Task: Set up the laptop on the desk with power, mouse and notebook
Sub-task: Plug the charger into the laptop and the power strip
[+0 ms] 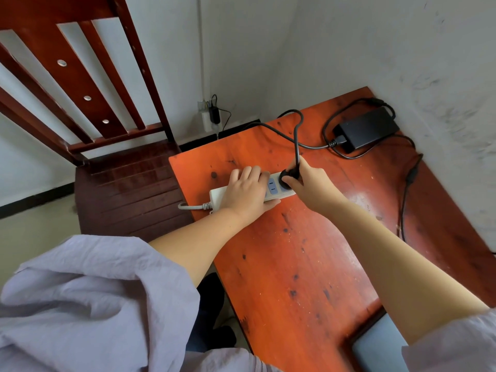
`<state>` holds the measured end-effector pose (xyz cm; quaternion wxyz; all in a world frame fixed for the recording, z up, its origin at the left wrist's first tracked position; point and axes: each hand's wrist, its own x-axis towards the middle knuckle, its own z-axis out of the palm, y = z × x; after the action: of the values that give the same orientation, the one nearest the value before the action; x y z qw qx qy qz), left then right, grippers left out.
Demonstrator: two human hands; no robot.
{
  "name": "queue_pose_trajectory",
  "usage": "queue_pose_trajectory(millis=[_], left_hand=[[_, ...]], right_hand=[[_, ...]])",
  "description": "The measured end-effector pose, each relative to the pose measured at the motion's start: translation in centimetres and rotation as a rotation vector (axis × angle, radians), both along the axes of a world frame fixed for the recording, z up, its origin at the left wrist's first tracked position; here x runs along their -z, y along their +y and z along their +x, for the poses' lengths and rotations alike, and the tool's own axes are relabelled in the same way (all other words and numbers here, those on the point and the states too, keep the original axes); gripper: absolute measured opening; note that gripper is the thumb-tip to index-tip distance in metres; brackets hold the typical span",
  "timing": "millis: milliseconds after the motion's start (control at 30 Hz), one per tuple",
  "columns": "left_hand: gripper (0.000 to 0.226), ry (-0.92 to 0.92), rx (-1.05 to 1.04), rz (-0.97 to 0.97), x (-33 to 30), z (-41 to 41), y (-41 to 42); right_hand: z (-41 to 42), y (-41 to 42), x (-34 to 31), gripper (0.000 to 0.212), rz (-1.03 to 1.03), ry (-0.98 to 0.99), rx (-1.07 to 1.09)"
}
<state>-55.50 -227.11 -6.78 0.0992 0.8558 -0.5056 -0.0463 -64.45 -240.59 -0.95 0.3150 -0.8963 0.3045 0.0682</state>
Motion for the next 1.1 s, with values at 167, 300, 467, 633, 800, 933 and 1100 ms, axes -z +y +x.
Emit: queue_pose_trajectory(millis=[167,300,467,633,800,933,1100], left_hand=[[0.066,-0.003,0.0,-0.009,0.0,0.0,0.0],[0.065,-0.004,0.003,-0.02,-0.1,0.0,0.0],[0.065,0.025,0.003,0.014,-0.3,0.0,0.0],[0.066,0.045,-0.016,0.025,-1.7,-0.3,0.6],[0.044,-0.037,0.218,-0.138,-3.8,-2.2,0.5],[0.041,-0.029,0.517,-0.159,-5.4,-6.4,-2.5],[0.044,-0.024,0.854,-0.144,-6.5,-14.3,-5.8]], right_hand=[[0.1,1.4,0.7,0.015,0.01,-0.012,0.059],[0.0,1.9,0.7,0.016,-0.001,-0.015,0.086],[0.1,1.8,0.2,0.015,0.025,0.042,0.08],[-3.6,1.1,-0.6,0.034,0.032,-0.008,0.11],[-12.4,0.4,-1.2,0.036,-0.09,-0.084,0.339],[-20.2,2.1,-1.2,0.032,-0.12,-0.052,0.585],[-28.9,6.9,-1.7,0.026,-0.111,-0.01,0.914]])
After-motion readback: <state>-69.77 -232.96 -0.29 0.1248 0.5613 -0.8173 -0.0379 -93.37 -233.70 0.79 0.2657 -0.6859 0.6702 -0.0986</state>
